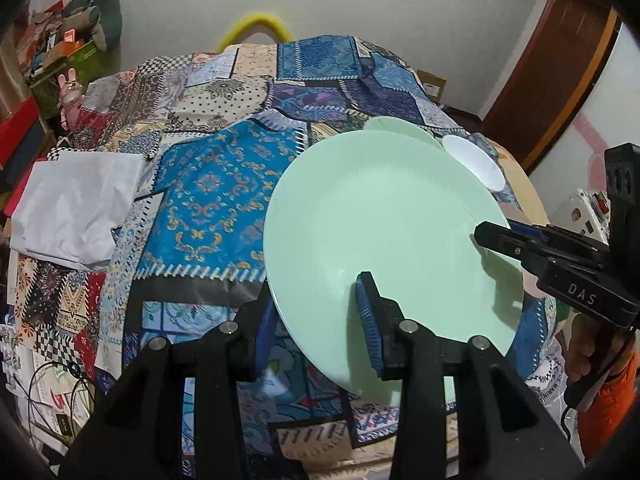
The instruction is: Organize plates and bowls
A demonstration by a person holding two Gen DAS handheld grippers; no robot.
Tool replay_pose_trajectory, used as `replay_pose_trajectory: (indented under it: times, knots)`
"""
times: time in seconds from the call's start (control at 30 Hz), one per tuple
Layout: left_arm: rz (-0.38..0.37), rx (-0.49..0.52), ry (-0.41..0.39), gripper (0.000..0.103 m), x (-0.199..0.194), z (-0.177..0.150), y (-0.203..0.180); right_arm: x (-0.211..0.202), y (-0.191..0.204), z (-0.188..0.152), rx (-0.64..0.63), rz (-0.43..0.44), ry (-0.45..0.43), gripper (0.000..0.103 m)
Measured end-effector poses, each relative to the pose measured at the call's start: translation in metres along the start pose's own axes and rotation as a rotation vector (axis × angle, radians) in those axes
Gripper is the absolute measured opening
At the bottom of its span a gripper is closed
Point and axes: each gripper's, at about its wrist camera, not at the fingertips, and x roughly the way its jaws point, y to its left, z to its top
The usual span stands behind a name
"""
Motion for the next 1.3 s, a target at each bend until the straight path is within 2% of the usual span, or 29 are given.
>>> replay_pose_trajectory:
  times: [0.63,1.03,1.3]
  knots:
    - [-0.07,0.016,0.109,0.038,0.04,-0.034,-0.033,-0.009,-0.034,-0.053,0.105,-0.037,0.041,0.025]
    - [-0.071,0.029,0.165,0.038,0.065,-0.041,-0.04,-0.002,-0.049,-0.072,0.158,-0.038,0.074,0.025]
    - [-0.041,0.05,0.153,0.038,0.07,-0.039,-0.042,0.004,-0.051,-0.076,0.168,-0.04,0.084,0.025]
